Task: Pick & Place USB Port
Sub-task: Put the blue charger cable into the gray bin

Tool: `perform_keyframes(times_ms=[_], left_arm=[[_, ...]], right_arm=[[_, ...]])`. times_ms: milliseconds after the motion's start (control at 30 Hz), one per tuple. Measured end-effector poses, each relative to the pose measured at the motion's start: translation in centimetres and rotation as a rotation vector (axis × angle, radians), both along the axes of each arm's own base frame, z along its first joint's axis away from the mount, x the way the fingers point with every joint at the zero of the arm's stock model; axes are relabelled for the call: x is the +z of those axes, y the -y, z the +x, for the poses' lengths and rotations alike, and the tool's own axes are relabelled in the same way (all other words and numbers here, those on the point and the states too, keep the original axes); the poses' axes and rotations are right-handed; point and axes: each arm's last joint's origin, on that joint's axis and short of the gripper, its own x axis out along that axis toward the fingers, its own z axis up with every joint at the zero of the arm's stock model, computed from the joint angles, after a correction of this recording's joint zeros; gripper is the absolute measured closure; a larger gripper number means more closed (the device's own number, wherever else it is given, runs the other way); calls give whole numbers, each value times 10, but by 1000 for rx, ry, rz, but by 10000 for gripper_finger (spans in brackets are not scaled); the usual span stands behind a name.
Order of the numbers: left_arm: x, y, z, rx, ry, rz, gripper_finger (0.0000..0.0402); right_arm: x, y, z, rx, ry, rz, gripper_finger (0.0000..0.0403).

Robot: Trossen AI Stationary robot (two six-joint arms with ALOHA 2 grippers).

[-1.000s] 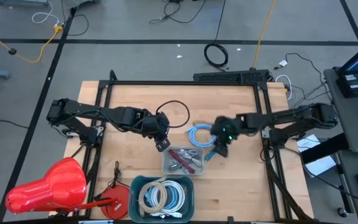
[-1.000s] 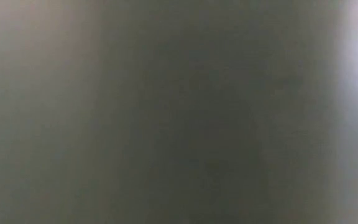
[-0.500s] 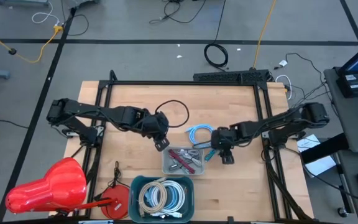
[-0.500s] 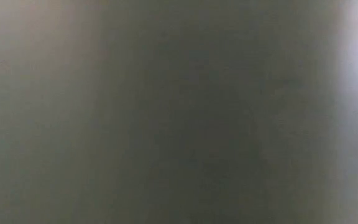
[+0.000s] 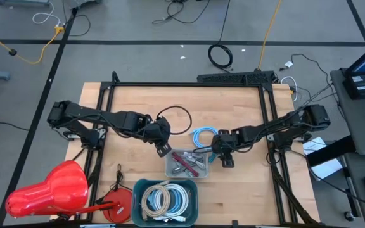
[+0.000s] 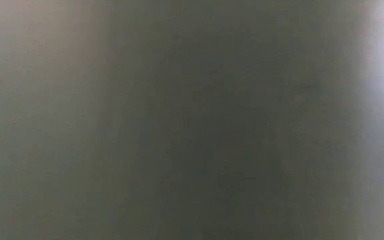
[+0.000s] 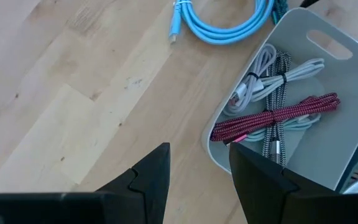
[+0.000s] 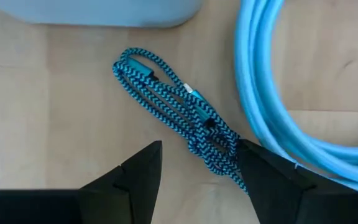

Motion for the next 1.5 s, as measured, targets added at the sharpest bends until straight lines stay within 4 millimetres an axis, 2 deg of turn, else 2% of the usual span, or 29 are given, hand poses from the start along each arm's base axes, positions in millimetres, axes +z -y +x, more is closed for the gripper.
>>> perform_keyframes(times_ms=[100, 200, 433, 567, 700, 833, 1033, 1167, 1300, 1400, 1500], left_arm=[[0, 0, 0, 0, 0, 0, 234], [0, 0, 0, 1, 0, 1, 234], [0, -1, 0, 5, 1, 9, 234], [0, -1, 0, 4, 2, 9, 234], [0, -1, 0, 4, 2, 10, 234], [0, -1, 0, 0, 1, 12, 234], [0, -1, 0, 7, 4, 37, 234], [0, -10, -1, 137, 3, 73, 234], [-1, -26, -5, 282, -13, 87, 234], [-1, -35, -4, 295, -16, 78, 234], [-2, -41, -4, 291, -24, 63, 234]], right_arm=[[-1, 0, 0, -16, 6, -6, 206], [-7, 1, -4, -50, 11, 8, 230], [-29, 2, -25, -123, -72, 88, 339], [-30, 0, -30, -160, -91, 170, 391], [-17, 0, -32, -253, -55, 243, 395], [1, 0, -49, -356, -80, 278, 400], [45, -1, -68, -483, -84, 332, 402], [87, -2, -56, -530, 69, 406, 402], [121, -4, -29, -530, 157, 424, 402], [137, -7, 0, -510, 186, 412, 402], [141, -10, 33, -473, 183, 390, 402]])
